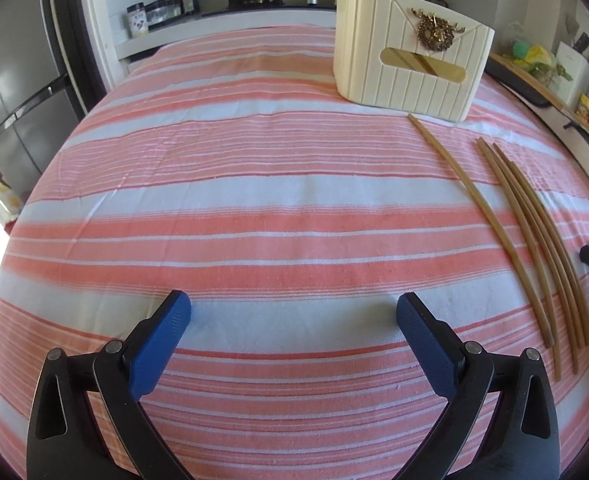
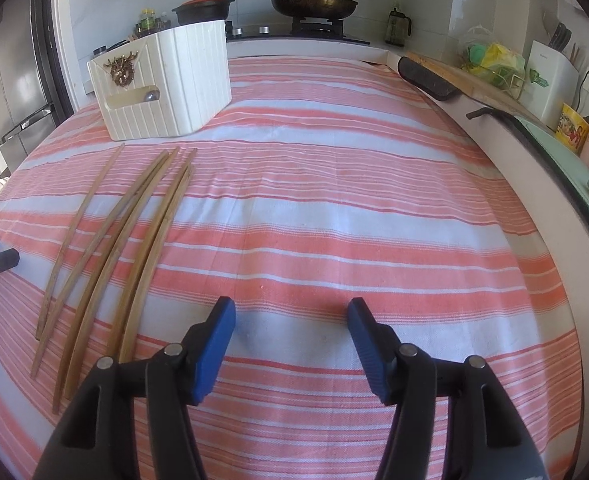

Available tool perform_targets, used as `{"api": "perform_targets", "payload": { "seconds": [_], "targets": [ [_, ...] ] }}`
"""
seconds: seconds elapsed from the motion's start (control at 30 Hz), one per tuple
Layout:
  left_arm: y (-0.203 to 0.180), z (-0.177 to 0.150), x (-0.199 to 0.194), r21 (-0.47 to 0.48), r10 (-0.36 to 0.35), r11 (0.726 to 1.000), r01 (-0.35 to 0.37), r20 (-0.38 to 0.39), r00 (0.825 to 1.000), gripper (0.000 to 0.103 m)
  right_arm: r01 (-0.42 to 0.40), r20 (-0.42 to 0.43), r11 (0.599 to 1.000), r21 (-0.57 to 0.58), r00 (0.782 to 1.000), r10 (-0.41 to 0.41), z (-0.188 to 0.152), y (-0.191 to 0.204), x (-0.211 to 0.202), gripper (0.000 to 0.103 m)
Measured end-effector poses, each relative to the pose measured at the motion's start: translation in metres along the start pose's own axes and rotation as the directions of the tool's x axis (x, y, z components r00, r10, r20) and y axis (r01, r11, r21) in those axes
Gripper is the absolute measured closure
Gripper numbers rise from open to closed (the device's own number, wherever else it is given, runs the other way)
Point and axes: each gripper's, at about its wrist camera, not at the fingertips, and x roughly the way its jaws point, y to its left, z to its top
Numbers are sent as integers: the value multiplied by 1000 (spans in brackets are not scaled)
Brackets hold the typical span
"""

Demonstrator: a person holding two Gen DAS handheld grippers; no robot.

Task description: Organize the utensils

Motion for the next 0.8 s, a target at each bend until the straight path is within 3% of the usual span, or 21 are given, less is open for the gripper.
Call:
{"api": "perform_targets", "payload": {
  "seconds": [0.8],
  "targets": [
    [-1, 1, 1, 4, -4, 1000, 4, -4, 1000, 0, -4, -2, 1000, 4, 1000, 4, 0, 0, 0, 42]
  ]
}}
